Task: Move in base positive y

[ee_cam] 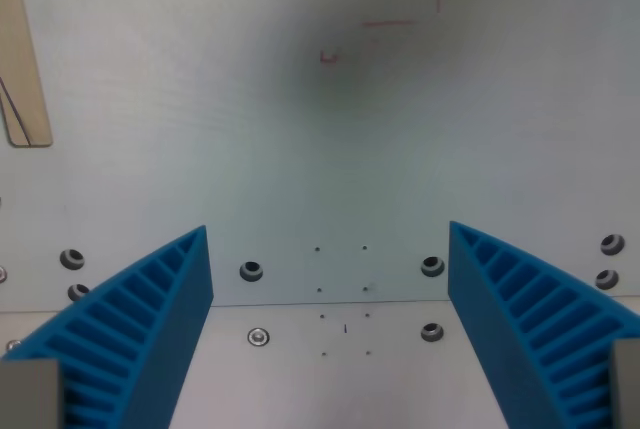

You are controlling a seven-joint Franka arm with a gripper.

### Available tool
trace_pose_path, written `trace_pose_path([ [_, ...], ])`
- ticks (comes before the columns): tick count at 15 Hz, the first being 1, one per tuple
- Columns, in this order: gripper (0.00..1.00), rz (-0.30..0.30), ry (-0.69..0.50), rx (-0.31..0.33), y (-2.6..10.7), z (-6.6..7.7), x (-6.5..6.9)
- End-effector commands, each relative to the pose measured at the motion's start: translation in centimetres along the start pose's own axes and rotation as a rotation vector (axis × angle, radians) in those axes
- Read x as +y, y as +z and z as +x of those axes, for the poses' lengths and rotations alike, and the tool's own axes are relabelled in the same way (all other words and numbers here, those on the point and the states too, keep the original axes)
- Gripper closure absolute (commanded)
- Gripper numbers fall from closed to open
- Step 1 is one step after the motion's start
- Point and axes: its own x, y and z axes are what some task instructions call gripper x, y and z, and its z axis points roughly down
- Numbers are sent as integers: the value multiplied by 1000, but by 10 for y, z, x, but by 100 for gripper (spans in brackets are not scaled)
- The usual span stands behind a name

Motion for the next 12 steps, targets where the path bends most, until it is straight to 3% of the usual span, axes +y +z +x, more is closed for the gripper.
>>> trace_pose_path([
  [1,0,-4,14,5,-2,-1,-13],
  [12,0,-4,14,5,-2,1,-68],
])
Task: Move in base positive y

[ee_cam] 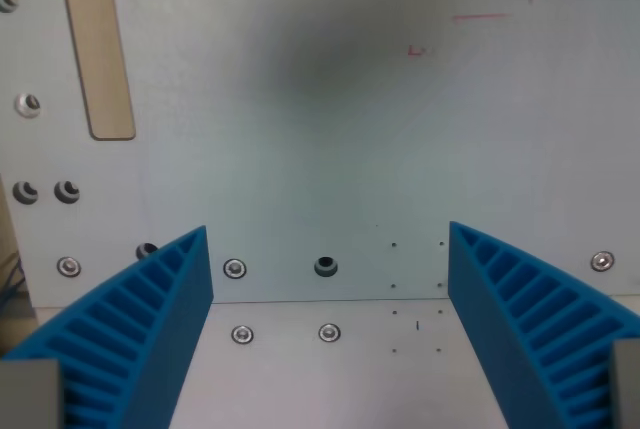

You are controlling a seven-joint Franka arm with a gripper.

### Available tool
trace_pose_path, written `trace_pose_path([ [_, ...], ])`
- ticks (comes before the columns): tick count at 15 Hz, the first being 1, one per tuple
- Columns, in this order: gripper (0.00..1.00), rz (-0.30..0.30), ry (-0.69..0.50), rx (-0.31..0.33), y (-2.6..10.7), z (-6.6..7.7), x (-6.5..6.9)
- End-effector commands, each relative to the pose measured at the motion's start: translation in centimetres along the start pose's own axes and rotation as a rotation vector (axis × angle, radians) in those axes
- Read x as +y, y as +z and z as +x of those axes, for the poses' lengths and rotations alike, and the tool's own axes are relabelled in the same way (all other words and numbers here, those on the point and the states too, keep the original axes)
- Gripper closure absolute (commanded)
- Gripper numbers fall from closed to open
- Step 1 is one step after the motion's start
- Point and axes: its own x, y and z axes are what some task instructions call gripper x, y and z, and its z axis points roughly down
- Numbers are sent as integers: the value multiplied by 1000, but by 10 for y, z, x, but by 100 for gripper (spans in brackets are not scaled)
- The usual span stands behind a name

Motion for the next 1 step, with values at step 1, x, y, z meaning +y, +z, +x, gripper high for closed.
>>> trace_pose_path([
  [1,0,-4,20,2,-3,4,-14],
])
